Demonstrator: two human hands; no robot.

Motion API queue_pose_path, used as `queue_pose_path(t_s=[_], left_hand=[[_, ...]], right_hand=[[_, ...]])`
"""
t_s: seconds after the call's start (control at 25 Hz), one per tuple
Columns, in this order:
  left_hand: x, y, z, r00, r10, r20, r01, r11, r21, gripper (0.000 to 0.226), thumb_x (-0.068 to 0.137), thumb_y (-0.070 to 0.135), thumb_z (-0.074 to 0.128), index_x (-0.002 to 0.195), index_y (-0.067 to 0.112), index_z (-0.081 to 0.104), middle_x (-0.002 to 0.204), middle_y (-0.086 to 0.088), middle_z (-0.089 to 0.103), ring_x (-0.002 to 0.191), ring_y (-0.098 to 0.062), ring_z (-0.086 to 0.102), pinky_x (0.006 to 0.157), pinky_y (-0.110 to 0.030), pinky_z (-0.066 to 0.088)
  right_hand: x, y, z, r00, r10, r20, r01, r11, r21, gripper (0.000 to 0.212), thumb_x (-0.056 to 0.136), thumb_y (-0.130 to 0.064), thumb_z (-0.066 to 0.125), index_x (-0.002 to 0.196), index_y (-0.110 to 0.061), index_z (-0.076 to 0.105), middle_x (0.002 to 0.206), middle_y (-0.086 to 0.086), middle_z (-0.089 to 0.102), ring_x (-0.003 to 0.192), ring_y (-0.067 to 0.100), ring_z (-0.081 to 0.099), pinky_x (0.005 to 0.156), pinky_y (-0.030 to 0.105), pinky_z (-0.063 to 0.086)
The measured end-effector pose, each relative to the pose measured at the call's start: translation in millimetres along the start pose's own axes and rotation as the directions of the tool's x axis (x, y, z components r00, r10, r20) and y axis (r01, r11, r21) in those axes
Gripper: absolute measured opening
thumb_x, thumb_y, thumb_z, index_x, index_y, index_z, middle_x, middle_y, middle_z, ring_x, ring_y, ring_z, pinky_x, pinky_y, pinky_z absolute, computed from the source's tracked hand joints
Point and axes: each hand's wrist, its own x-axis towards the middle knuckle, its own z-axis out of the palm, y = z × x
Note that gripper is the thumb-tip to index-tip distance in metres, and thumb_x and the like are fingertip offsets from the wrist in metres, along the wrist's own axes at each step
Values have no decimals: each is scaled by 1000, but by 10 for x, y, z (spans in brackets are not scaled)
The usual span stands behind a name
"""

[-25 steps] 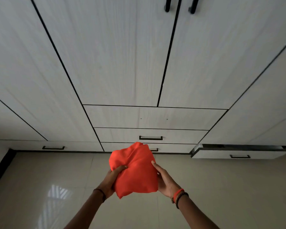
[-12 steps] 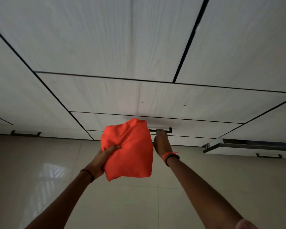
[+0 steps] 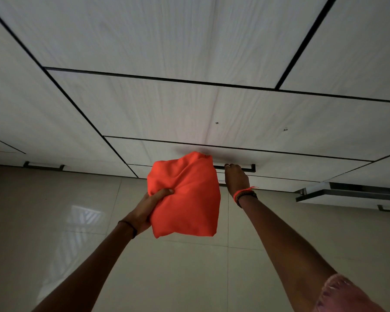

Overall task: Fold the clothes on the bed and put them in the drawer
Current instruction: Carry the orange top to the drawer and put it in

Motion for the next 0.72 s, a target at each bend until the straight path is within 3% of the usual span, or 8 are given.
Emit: queue_pose_path(t_s=[0.4,0.6,0.72], left_hand=[[-255,84,32,1000,0,22,0,1000,2,48,69,31,71,114,24,58,108,-7,72,100,-27,68,83,-41,56],[-593,-5,-2,997,-41,60,40,999,30,50,70,32,70,118,22,57,106,-6,73,95,-25,70,74,-36,57],[-871,-33,-43,993,-67,93,64,997,33,51,69,31,68,118,21,58,105,-8,73,91,-24,71,69,-34,58]], right_hand=[[-406,-72,7,995,7,103,-5,1000,-20,28,96,-1,45,122,-1,55,120,16,61,113,26,57,93,32,49],[-767,-83,89,991,6,132,-3,1000,-22,25,98,-2,40,115,0,59,113,15,64,110,27,58,87,33,49],[-992,-96,154,987,17,157,-22,999,28,25,97,-5,40,101,0,64,102,15,67,100,28,62,80,33,51]])
